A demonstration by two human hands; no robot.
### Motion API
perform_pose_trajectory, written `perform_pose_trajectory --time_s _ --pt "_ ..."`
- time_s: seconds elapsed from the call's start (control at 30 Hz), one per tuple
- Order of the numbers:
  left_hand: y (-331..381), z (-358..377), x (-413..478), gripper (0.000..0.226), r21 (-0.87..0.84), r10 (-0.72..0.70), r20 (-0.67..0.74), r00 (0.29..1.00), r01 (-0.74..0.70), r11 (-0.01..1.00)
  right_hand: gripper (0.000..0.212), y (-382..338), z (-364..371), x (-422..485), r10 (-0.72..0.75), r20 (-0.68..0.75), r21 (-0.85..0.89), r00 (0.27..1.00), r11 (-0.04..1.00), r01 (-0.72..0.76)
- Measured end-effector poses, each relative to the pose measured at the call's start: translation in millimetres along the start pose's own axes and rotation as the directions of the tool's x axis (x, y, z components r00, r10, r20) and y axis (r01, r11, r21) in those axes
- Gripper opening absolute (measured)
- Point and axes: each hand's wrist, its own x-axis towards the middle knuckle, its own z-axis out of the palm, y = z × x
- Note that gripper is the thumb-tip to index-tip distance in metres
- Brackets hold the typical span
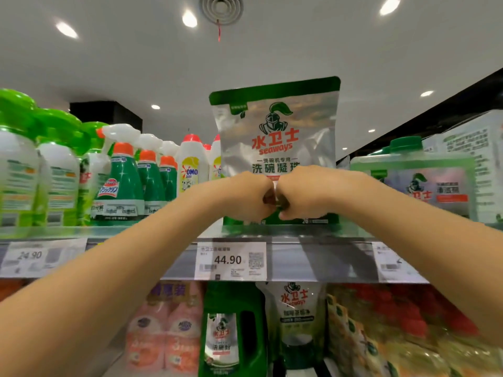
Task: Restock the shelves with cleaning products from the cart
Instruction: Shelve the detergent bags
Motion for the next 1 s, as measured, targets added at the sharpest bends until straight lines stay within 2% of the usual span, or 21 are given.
perform_pose_trajectory --time_s 0.07,0.2,0.33,0.4,0.53,0.67,0.73,0.8,0.87,0.93,1.0 --pt "-1 1 15 0.024 0.026 -0.005 0.084 0.996 0.002 1.000 0.020 5 -3 14 0.000 0.124 0.002 0.992 1.000 -0.001" --pt "-5 7 39 0.032 0.045 -0.051 0.196 0.979 0.043 0.998 0.038 8 -2 30 0.071 0.271 -0.006 0.960 0.997 -0.072" --pt "-8 9 53 0.048 -0.008 -0.097 0.329 0.939 0.105 0.994 0.047 9 -1 38 0.102 0.343 -0.040 0.934 0.995 -0.094" --pt "-9 10 55 0.049 -0.053 -0.109 0.333 0.937 0.134 0.990 0.049 9 -1 40 0.108 0.356 -0.033 0.928 0.994 -0.103" --pt "-7 19 49 0.040 -0.080 -0.126 0.240 0.963 0.148 0.986 0.046 7 8 40 0.110 0.327 -0.010 0.939 0.993 -0.113" --pt "4 15 33 0.028 -0.237 -0.211 0.118 0.970 0.234 0.943 0.043 0 5 23 0.066 0.204 0.164 0.977 0.981 -0.100" --pt "11 6 20 0.026 -0.343 -0.207 -0.035 0.978 0.183 0.921 0.033 0 4 5 0.075 0.015 0.273 0.997 0.959 -0.076" --pt "18 1 -4 0.023 -0.446 -0.203 -0.218 0.955 0.088 0.891 0.023 -2 5 -21 0.099 -0.253 0.403 0.962 0.915 0.012" --pt "27 2 -38 0.015 -0.511 -0.205 -0.386 0.899 -0.024 0.859 0.015 -8 8 -50 0.107 -0.449 0.517 0.887 0.841 0.161" --pt "35 10 -77 0.009 -0.585 -0.191 -0.438 0.878 -0.118 0.803 0.009 -20 13 -77 0.081 -0.522 0.611 0.849 0.731 0.306" --pt "41 22 -112 0.011 -0.651 -0.197 -0.404 0.893 -0.129 0.748 0.005 -32 23 -95 0.038 -0.526 0.666 0.850 0.640 0.384"
